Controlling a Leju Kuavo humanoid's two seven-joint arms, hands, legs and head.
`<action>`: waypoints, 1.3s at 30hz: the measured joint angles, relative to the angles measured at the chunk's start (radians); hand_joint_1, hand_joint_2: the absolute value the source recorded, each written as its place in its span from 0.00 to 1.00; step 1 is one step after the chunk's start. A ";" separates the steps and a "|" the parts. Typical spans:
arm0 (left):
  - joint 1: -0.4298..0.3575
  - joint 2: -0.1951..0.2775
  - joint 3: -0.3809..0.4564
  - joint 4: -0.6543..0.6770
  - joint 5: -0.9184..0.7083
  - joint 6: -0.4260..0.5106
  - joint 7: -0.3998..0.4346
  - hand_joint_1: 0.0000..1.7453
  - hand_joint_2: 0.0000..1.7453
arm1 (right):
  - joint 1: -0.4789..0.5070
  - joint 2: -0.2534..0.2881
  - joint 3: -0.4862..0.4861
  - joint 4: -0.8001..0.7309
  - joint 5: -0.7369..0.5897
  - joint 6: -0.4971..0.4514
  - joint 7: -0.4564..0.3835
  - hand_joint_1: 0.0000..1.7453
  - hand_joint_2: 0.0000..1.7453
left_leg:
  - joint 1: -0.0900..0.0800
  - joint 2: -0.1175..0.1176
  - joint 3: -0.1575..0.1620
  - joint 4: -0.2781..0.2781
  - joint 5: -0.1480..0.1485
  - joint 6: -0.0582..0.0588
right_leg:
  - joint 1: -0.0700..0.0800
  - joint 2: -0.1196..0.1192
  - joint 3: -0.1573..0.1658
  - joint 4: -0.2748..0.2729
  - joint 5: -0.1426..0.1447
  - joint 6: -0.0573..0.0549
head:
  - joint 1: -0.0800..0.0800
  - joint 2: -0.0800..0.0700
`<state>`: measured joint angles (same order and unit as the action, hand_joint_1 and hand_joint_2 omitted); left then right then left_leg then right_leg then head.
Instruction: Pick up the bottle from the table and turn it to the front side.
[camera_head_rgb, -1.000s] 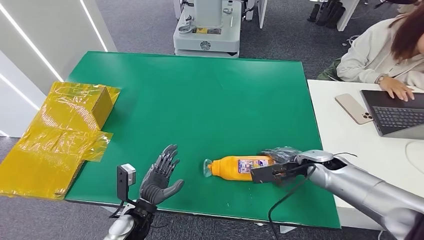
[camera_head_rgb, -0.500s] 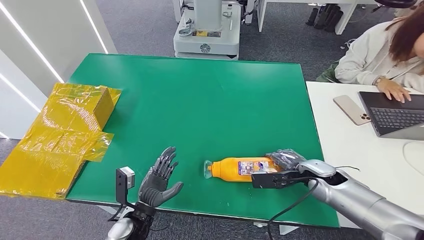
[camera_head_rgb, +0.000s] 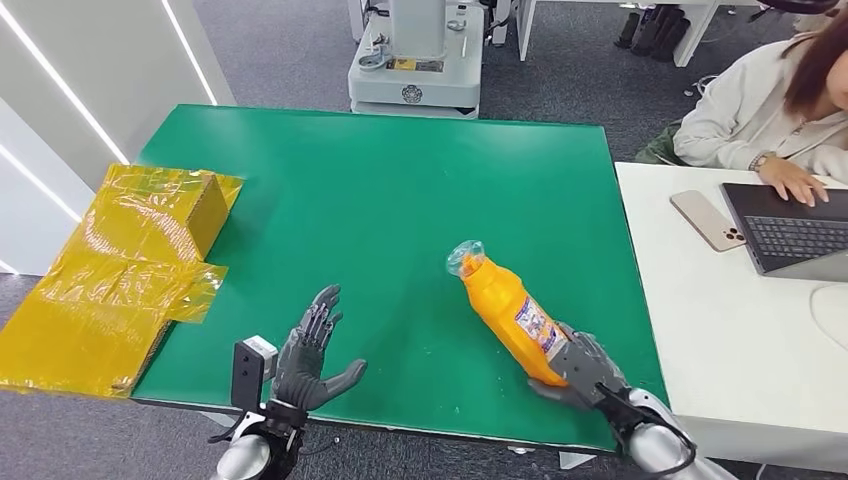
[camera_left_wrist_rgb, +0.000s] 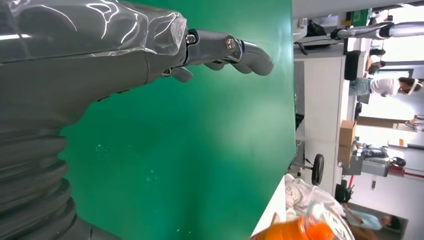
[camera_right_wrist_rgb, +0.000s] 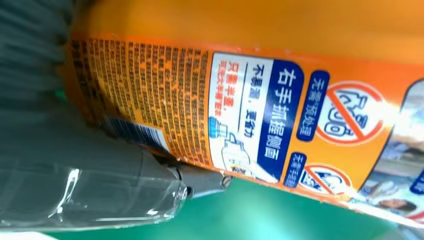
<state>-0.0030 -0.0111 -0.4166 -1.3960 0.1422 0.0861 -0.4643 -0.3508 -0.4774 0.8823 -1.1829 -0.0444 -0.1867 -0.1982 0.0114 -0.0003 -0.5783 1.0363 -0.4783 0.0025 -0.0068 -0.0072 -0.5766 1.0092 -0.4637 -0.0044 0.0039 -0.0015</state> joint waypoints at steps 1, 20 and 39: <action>0.000 0.000 0.000 -0.003 -0.001 0.001 0.000 0.00 1.00 | 0.026 0.004 -0.019 -0.018 0.005 -0.015 -0.003 1.00 1.00 | 0.000 0.000 0.000 0.000 0.000 0.000 | 0.000 0.000 -0.001 0.000 0.000 0.000 | 0.000 0.000; -0.347 0.004 -0.002 0.068 0.232 -0.213 0.176 0.00 1.00 | 0.077 0.263 -0.201 -0.084 0.119 -0.124 -0.160 1.00 1.00 | 0.000 0.003 -0.006 0.000 0.005 -0.002 | 0.000 0.003 -0.008 0.002 0.005 0.000 | 0.000 0.000; -0.457 -0.002 -0.002 0.131 0.262 -0.220 0.200 0.00 1.00 | -0.021 0.381 -0.176 0.002 0.125 -0.126 -0.162 1.00 1.00 | 0.000 0.002 -0.010 0.000 0.005 -0.001 | 0.000 0.002 -0.011 0.001 0.004 0.000 | 0.000 0.000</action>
<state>-0.4602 -0.0126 -0.4185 -1.2651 0.4044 -0.1339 -0.2643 -0.3723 -0.0959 0.7066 -1.1811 0.0809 -0.3128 -0.3605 0.0110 0.0014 -0.5886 1.0365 -0.4733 0.0011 -0.0070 -0.0052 -0.5876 1.0106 -0.4595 -0.0042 0.0038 -0.0015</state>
